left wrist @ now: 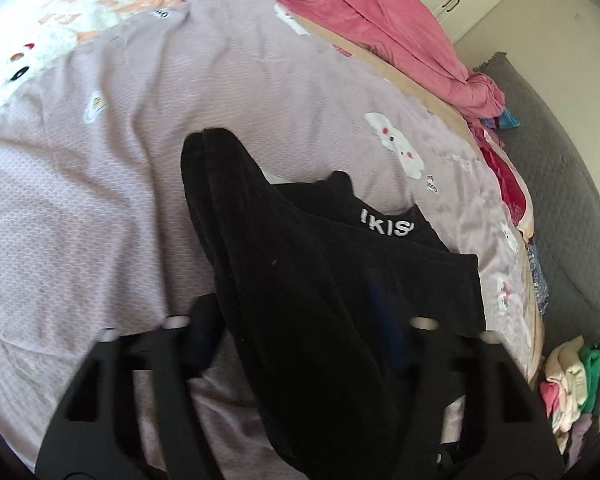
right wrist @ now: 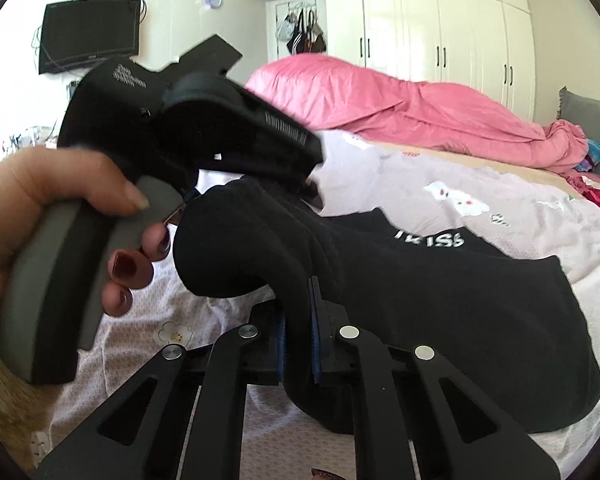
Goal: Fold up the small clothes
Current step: 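Lift the shirt side with the right tool and fold it over the shirt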
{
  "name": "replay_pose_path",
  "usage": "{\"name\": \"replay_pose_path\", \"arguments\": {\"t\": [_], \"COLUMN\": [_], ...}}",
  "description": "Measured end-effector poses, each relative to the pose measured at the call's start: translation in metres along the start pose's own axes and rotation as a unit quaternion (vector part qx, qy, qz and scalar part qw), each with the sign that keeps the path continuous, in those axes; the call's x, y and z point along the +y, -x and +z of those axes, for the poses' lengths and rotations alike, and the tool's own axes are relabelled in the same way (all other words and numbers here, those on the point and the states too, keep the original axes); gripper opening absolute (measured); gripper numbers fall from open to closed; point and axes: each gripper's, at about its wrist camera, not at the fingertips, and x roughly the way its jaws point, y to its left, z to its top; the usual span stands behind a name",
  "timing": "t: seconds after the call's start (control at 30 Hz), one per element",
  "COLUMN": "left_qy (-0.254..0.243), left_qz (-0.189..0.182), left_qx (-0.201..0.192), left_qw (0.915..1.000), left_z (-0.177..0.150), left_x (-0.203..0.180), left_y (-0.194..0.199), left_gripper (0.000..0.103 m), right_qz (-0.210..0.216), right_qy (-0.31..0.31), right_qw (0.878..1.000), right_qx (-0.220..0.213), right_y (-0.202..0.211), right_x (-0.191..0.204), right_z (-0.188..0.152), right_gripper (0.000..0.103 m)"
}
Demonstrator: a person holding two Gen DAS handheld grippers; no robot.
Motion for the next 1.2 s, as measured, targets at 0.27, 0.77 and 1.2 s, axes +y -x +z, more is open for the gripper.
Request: {"name": "replay_pose_path", "arguments": {"t": [0.27, 0.77, 1.2], "left_qy": [-0.043, -0.093, -0.145], "left_qz": [0.003, 0.001, 0.008], "left_qx": [-0.026, -0.041, -0.014], "left_qw": [0.9987, 0.9948, 0.9892], "left_z": [-0.004, -0.016, -0.031], "left_x": [-0.048, -0.134, -0.192], "left_y": [0.014, 0.013, -0.023], "left_gripper": [0.025, 0.025, 0.025], "right_qz": [0.0, -0.009, -0.023], "right_qy": [-0.045, -0.123, -0.171], "right_qw": [0.999, 0.991, 0.984], "right_qx": [-0.025, -0.059, -0.048], "right_y": [0.028, 0.076, 0.091], "right_x": [-0.03, -0.087, -0.128], "right_z": [0.001, -0.007, -0.032], "right_gripper": [0.008, 0.007, 0.007]}}
